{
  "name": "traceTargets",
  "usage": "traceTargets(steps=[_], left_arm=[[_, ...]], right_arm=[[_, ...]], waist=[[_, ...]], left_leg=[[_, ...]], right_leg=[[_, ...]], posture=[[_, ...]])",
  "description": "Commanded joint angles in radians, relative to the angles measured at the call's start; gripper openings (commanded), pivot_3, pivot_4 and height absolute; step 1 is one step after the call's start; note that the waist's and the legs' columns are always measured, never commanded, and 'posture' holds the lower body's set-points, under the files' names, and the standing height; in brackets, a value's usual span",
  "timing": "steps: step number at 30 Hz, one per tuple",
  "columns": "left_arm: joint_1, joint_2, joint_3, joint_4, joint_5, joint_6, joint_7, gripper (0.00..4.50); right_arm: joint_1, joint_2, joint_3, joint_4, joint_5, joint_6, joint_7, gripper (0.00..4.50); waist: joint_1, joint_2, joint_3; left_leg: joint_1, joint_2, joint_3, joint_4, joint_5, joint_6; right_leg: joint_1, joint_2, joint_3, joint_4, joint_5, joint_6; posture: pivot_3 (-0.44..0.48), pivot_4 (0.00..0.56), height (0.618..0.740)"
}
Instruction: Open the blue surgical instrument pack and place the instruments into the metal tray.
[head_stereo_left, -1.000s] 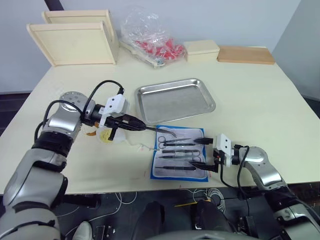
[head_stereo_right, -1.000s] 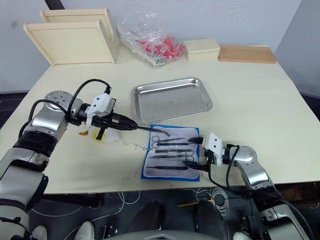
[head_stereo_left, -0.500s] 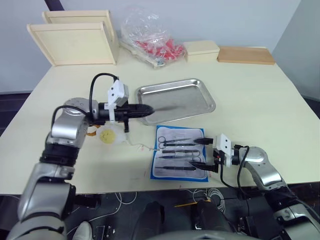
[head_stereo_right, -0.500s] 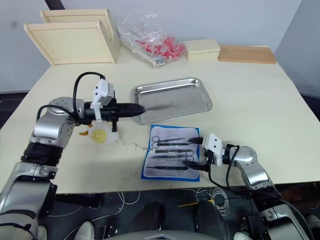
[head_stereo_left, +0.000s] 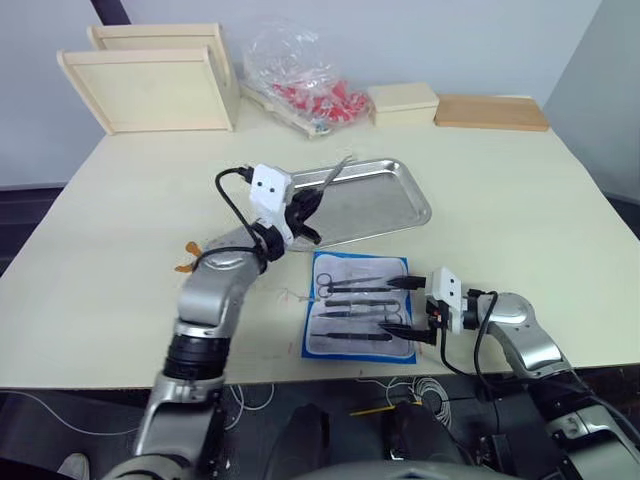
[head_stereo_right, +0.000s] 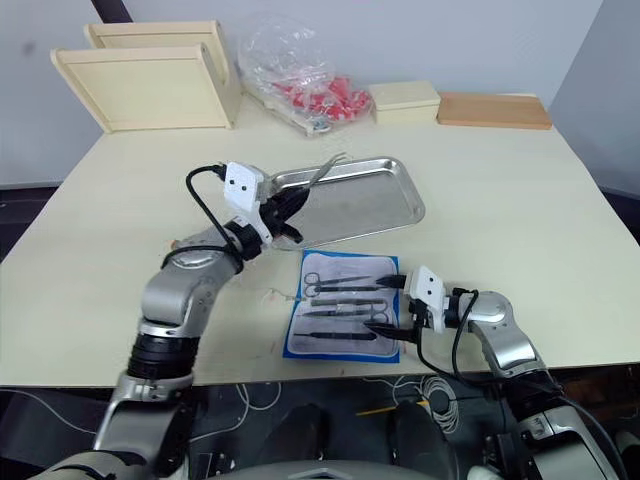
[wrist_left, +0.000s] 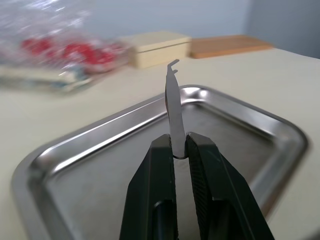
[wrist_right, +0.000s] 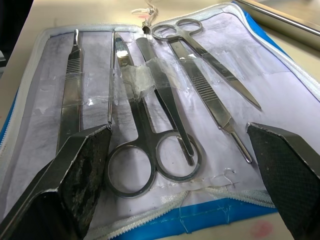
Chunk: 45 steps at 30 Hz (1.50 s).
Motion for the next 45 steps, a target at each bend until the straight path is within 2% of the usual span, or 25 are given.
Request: traceTargets(steps=[1, 6, 10, 17, 24, 25, 27, 28, 29, 31, 32, 34, 39, 45], left_arm=[[0.033, -0.098, 0.025, -0.048, 0.089, 0.006, 0.203, 0.28], [0.043, -0.204, 0.032, -0.012, 0.150, 0.059, 0.348, 0.28], [0.009, -0.246, 0.023, 0.026, 0.182, 0.100, 0.396, 0.28], [-0.023, -0.300, 0.068, 0.088, 0.185, 0.117, 0.454, 0.28], [-0.024, -0.306, 0.088, 0.105, 0.180, 0.143, 0.449, 0.28], [-0.026, -0.304, 0.089, 0.107, 0.179, 0.145, 0.444, 0.98], [-0.031, -0.301, 0.089, 0.110, 0.174, 0.141, 0.429, 1.62], [-0.034, -0.300, 0.087, 0.110, 0.174, 0.139, 0.426, 2.14], [-0.036, -0.300, 0.087, 0.109, 0.179, 0.140, 0.428, 2.98], [-0.036, -0.303, 0.093, 0.096, 0.168, 0.141, 0.416, 3.13], [-0.035, -0.302, 0.095, 0.089, 0.164, 0.141, 0.410, 3.81], [-0.035, -0.295, 0.095, 0.078, 0.161, 0.142, 0.399, 4.44], [-0.039, -0.250, 0.080, 0.056, 0.152, 0.123, 0.333, 4.48], [-0.018, -0.140, 0.046, 0.004, 0.049, 0.066, 0.064, 4.48]], right_arm=[[0.065, -0.010, 0.093, 0.113, -0.093, 0.044, 0.012, 4.50], [0.059, -0.008, 0.093, 0.118, -0.094, 0.042, 0.011, 4.50], [0.056, -0.007, 0.091, 0.120, -0.093, 0.041, 0.011, 4.50], [0.057, -0.006, 0.090, 0.122, -0.093, 0.038, 0.009, 4.50], [0.064, -0.003, 0.091, 0.111, -0.089, 0.040, 0.001, 4.50], [0.065, -0.002, 0.091, 0.109, -0.088, 0.040, 0.000, 4.50], [0.066, -0.002, 0.091, 0.107, -0.087, 0.040, -0.002, 4.50], [0.066, -0.002, 0.091, 0.107, -0.087, 0.039, -0.003, 4.50], [0.067, -0.002, 0.091, 0.105, -0.087, 0.040, -0.004, 4.50], [0.069, -0.002, 0.092, 0.103, -0.087, 0.041, -0.006, 4.50], [0.069, -0.001, 0.091, 0.102, -0.087, 0.041, -0.007, 4.50], [0.070, -0.001, 0.092, 0.102, -0.086, 0.041, -0.008, 4.50], [0.068, 0.004, 0.093, 0.105, -0.086, 0.040, -0.010, 4.50], [0.064, 0.008, 0.094, 0.110, -0.087, 0.040, -0.010, 4.50]], waist=[[0.001, 0.000, -0.001], [0.001, 0.001, -0.003], [0.002, 0.002, -0.004], [0.001, 0.002, -0.004], [0.000, 0.002, -0.004], [0.000, 0.002, -0.004], [-0.001, 0.001, -0.004], [-0.002, 0.002, -0.004], [-0.003, 0.002, -0.004], [-0.003, 0.002, -0.004], [-0.004, 0.002, -0.004], [-0.005, 0.002, -0.004], [-0.007, 0.002, -0.004], [-0.010, 0.002, -0.004]], left_leg=[[0.000, 0.000, 0.000, 0.000, 0.000, 0.000], [0.000, -0.001, -0.001, 0.000, 0.000, 0.000], [0.003, -0.004, -0.002, 0.000, 0.000, 0.000], [0.004, -0.005, -0.002, -0.001, 0.000, 0.000], [0.014, -0.007, -0.001, -0.011, 0.000, 0.000], [0.015, -0.007, -0.002, -0.012, 0.000, 0.000], [0.015, -0.007, -0.002, -0.013, 0.000, -0.001], [0.015, -0.007, -0.002, -0.013, 0.000, -0.001], [0.015, -0.007, -0.001, -0.014, 0.000, -0.001], [0.015, -0.006, -0.002, -0.015, 0.000, -0.001], [0.015, -0.006, -0.001, -0.015, 0.000, -0.001], [0.015, -0.006, -0.001, -0.015, 0.000, -0.001], [0.015, -0.006, -0.002, -0.017, 0.000, -0.001], [0.015, -0.003, -0.001, -0.017, 0.000, -0.001]], right_leg=[[0.000, 0.000, 0.000, 0.000, 0.000, 0.000], [0.000, 0.001, -0.001, 0.000, 0.000, 0.000], [0.005, 0.001, -0.002, -0.002, -0.003, 0.003], [0.006, 0.000, -0.002, -0.003, -0.003, 0.004], [0.013, -0.001, -0.001, -0.008, -0.003, 0.003], [0.013, -0.001, -0.001, -0.009, -0.003, 0.004], [0.013, -0.001, -0.001, -0.010, -0.003, 0.004], [0.013, -0.001, -0.001, -0.010, -0.003, 0.004], [0.013, -0.001, -0.001, -0.011, -0.003, 0.004], [0.014, -0.001, -0.001, -0.012, -0.003, 0.004], [0.014, -0.001, -0.001, -0.013, -0.003, 0.004], [0.014, -0.001, -0.001, -0.013, -0.003, 0.004], [0.014, -0.001, -0.001, -0.014, -0.003, 0.004], [0.014, -0.002, -0.001, -0.015, -0.003, 0.003]], posture=[[0.000, 0.150, 0.740], [0.000, 0.150, 0.740], [0.000, 0.150, 0.740], [0.000, 0.150, 0.740], [0.000, 0.150, 0.740], [0.000, 0.150, 0.740], [0.000, 0.150, 0.740], [0.000, 0.150, 0.740], [0.000, 0.150, 0.740], [0.000, 0.150, 0.740], [0.000, 0.150, 0.740], [0.000, 0.150, 0.740], [0.000, 0.150, 0.740], [0.000, 0.150, 0.740]])
